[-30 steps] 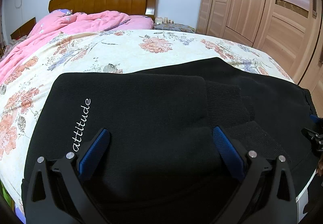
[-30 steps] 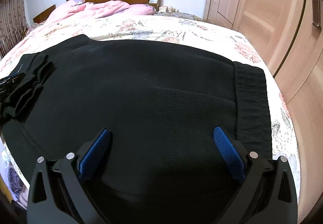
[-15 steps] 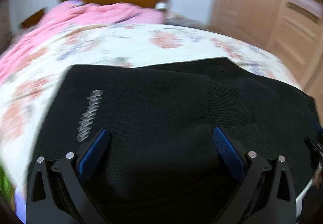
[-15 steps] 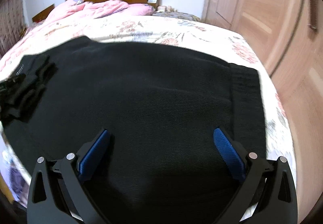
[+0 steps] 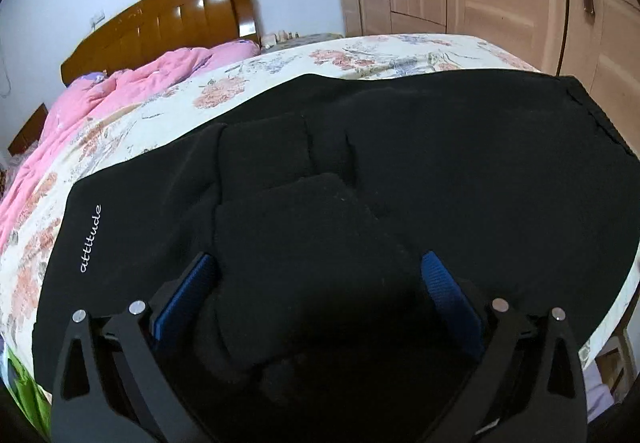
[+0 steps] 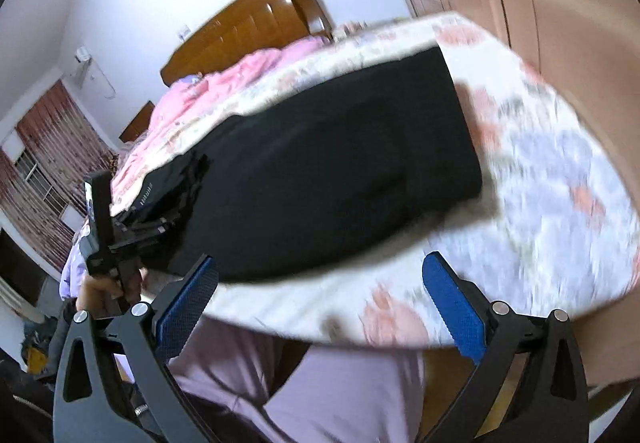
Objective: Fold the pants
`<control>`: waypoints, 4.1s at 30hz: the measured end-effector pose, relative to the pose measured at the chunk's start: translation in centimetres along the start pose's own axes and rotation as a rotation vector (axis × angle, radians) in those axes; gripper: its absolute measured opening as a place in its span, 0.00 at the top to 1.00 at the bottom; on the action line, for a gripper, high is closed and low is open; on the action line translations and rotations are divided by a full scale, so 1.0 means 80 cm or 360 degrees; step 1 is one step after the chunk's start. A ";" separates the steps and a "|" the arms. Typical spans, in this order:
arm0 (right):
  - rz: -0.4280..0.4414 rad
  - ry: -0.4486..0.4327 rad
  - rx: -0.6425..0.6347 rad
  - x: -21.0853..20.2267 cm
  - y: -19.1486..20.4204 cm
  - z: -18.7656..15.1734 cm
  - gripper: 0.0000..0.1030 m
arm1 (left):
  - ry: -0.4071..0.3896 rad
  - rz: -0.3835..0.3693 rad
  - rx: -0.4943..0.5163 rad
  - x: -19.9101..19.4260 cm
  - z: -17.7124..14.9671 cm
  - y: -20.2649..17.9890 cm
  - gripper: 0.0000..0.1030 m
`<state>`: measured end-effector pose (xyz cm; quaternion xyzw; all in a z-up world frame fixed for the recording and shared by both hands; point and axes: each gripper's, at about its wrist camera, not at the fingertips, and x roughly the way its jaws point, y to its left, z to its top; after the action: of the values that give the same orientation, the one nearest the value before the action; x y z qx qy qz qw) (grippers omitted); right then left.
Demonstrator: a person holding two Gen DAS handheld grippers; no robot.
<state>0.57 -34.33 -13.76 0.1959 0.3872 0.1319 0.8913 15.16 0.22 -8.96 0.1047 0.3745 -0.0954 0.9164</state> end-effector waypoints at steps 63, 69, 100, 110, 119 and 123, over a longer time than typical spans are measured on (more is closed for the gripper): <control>-0.0046 -0.0507 0.0347 0.021 0.004 0.044 0.73 | 0.0029 -0.0127 -0.0328 -0.001 -0.011 0.098 0.01; -0.0128 -0.0600 -0.0004 0.012 0.093 0.087 0.73 | -0.0067 -0.0143 -0.0349 -0.036 -0.004 0.111 0.05; 0.0042 -0.0312 -0.2081 0.197 0.483 -0.111 0.12 | -0.0338 0.0027 -0.0962 -0.171 -0.135 0.337 0.04; -0.0021 -0.0328 -0.1285 0.142 0.352 -0.003 0.12 | -0.0136 -0.0442 -0.0700 -0.079 -0.040 0.302 0.30; -0.0041 -0.0296 -0.1055 0.148 0.308 0.007 0.11 | -0.0042 -0.0261 -0.0528 -0.068 -0.042 0.293 0.59; -0.0023 -0.0302 -0.1034 0.149 0.305 -0.001 0.11 | -0.0068 -0.0267 -0.0540 -0.074 -0.041 0.299 0.57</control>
<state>6.38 -8.04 -10.39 -0.0896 0.2415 0.2231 0.9401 14.88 24.65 -4.18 -0.0849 0.3730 -0.1092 0.9175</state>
